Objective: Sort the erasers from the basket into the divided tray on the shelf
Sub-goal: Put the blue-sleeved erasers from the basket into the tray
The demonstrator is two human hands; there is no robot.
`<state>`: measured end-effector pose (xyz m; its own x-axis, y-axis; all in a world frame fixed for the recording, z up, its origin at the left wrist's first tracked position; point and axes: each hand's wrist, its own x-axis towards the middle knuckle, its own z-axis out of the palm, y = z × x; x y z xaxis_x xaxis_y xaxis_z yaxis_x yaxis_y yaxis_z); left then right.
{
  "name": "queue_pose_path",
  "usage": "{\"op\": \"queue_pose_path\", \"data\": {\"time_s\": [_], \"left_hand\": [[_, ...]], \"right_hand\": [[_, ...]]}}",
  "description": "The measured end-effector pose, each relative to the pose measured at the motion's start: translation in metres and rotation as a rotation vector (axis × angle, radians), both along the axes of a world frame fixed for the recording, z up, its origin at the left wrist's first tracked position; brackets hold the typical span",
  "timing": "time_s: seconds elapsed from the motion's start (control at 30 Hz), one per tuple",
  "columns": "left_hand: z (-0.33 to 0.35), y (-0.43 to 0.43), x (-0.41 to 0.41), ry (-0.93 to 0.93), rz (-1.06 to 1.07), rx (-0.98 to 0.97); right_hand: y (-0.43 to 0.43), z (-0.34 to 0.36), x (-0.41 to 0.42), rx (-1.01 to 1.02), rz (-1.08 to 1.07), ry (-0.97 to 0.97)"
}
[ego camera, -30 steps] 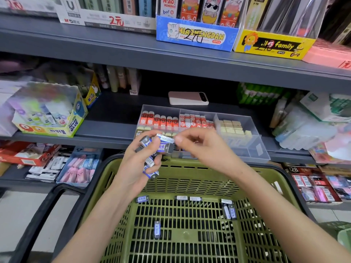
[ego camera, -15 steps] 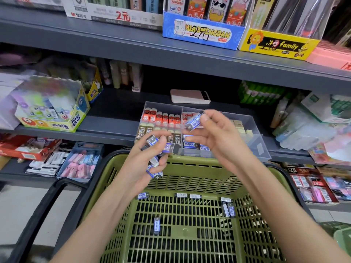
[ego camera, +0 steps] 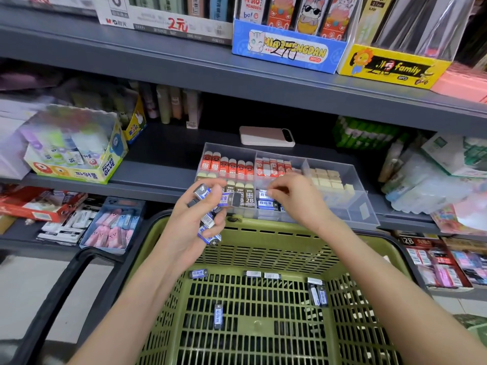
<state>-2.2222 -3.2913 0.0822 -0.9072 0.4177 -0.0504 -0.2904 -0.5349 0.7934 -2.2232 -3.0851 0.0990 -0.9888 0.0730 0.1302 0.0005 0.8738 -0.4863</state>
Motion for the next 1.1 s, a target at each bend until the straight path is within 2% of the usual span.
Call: {"op": "queue_pose_path", "data": {"time_s": [0.13,0.33,0.4,0.47,0.53,0.57,0.63,0.8,0.9,0.97,1.03,1.1], "left_hand": [[0.002,0.0,0.001,0.004,0.03,-0.07],[-0.001,-0.001,0.001,0.07,0.111,-0.185],[-0.001,-0.001,0.002,0.078,0.131,-0.21],[0.0,0.0,0.003,0.085,0.144,-0.221],[0.0,0.001,0.003,0.093,0.161,-0.228],[0.001,0.001,0.004,0.099,0.168,-0.227],[0.002,0.003,0.006,0.107,0.171,-0.212],[0.005,0.008,0.011,0.17,0.138,-0.247],[0.003,0.01,0.014,0.208,0.118,-0.294],[0.001,0.012,0.016,0.229,0.095,-0.331],[0.001,0.013,0.017,0.245,0.065,-0.351],[0.002,0.014,0.017,0.232,0.06,-0.347]], "right_hand": [[0.002,-0.008,0.001,0.153,0.031,-0.011],[0.003,-0.007,-0.001,-0.022,-0.043,-0.167],[0.001,-0.003,0.002,0.066,-0.065,-0.121],[-0.008,0.007,0.011,0.1,-0.073,0.056],[-0.021,0.021,0.025,-0.188,0.054,0.121],[-0.03,0.027,0.032,-0.351,0.133,0.076],[-0.047,0.03,0.044,-0.526,0.194,-0.014],[-0.066,0.022,0.052,-0.852,0.071,0.055],[-0.063,0.02,0.052,-1.029,0.009,0.023],[-0.055,0.02,0.052,-1.08,0.011,-0.012],[-0.044,0.021,0.051,-1.026,0.015,-0.011],[-0.029,0.021,0.045,-0.966,-0.1,0.06]]}}
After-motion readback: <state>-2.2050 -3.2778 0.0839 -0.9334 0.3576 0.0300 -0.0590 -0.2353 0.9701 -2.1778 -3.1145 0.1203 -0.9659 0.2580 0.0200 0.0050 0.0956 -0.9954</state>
